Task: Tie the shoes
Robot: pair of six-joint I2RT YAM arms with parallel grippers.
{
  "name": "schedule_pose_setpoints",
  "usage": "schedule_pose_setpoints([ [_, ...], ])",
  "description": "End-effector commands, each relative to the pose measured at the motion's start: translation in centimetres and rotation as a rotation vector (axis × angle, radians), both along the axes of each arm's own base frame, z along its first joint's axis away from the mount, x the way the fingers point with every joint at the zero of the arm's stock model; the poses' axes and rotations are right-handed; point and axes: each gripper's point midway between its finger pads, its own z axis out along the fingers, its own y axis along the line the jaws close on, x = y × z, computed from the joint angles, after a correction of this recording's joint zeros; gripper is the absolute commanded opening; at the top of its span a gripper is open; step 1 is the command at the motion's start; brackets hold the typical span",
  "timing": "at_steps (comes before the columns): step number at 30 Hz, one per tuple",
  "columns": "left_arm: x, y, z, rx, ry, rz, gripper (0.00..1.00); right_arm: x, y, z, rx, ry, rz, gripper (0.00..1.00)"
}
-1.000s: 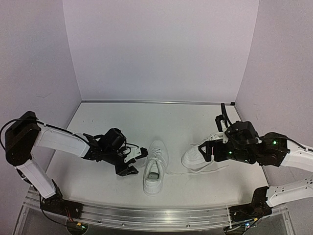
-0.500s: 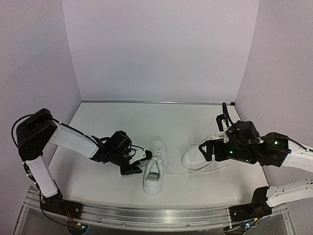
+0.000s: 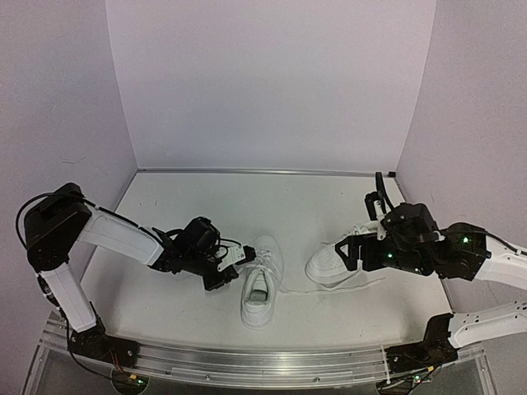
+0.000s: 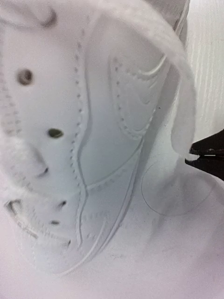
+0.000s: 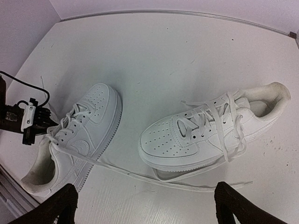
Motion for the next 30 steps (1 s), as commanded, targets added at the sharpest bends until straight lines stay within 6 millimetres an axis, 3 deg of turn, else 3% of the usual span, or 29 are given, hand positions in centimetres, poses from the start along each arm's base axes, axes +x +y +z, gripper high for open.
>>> schedule_pose_setpoints([
  [1,0.6,0.3,5.9,-0.123,-0.033,0.108,0.0,0.2,-0.2,0.0,0.013,-0.003,-0.024,0.98],
  [7,-0.9,0.7,11.6,-0.268,-0.011,0.125,0.0,0.1,-0.2,-2.7,-0.066,0.07,-0.038,0.98],
  [13,-2.4,0.3,14.8,-0.374,0.038,0.089,0.0,0.2,-0.4,-3.8,-0.061,0.112,-0.082,0.88],
  [15,-2.8,0.1,15.1,-0.39,0.058,0.081,0.0,0.3,-0.9,-4.8,-0.046,0.15,-0.114,0.83],
  [22,-3.1,-0.2,15.2,-0.42,0.075,0.073,0.0,-1.2,-3.0,-11.2,-0.053,0.339,-0.283,0.72],
  [30,-3.2,-0.5,15.0,-0.408,0.081,0.057,0.0,-0.8,-5.2,-13.0,-0.05,0.342,-0.491,0.7],
])
